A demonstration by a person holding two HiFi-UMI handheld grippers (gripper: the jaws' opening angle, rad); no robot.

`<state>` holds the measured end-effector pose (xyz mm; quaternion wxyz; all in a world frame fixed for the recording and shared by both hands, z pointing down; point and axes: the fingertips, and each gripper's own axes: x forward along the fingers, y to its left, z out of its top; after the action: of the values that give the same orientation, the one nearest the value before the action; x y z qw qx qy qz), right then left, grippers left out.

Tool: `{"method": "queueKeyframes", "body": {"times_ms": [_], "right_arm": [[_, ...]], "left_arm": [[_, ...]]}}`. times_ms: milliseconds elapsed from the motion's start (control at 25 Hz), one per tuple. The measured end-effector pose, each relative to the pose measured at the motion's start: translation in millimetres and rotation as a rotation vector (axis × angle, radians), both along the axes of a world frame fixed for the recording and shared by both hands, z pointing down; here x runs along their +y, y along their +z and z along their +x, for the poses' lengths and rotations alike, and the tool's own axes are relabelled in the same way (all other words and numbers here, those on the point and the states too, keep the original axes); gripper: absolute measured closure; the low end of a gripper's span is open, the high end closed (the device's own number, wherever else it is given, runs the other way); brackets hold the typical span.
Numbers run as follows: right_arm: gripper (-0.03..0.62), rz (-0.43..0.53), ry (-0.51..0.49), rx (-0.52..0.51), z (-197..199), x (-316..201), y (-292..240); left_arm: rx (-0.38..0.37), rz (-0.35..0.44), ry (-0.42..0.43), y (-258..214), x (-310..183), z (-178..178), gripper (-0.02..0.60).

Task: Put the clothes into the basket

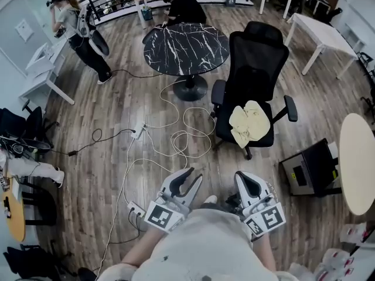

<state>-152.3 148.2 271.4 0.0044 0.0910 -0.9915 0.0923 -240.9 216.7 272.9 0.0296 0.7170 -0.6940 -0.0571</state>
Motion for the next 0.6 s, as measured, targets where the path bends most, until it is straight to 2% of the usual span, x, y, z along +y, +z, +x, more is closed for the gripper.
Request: {"method": "queueKeyframes", "body": {"times_ms": [120,320,440,600], "right_arm": [[0.583,0.023,0.049,0.014,23.2,-29.6,1.8],[0.583,-0.015,0.161,-0.001,68.6,-67.0,8.6],[0.583,-0.024,0.223,0.002,94.1,-82.3,13.9],[0.583,-0.029,0.323,0.006,126.7,-100.4,15.8]], "left_arm": [[-0.001,0.010,0.044,0.7,-30.7,18.5,0.454],[-0.009,-0.016,0.139,11.5,-69.5,50.8,0.454],[-0.007,-0.007,0.207,12.7,-96.0,69.8,0.454],[-0.013,-0.033,0.311,18.5,-130.4,92.8,0.454]]}}
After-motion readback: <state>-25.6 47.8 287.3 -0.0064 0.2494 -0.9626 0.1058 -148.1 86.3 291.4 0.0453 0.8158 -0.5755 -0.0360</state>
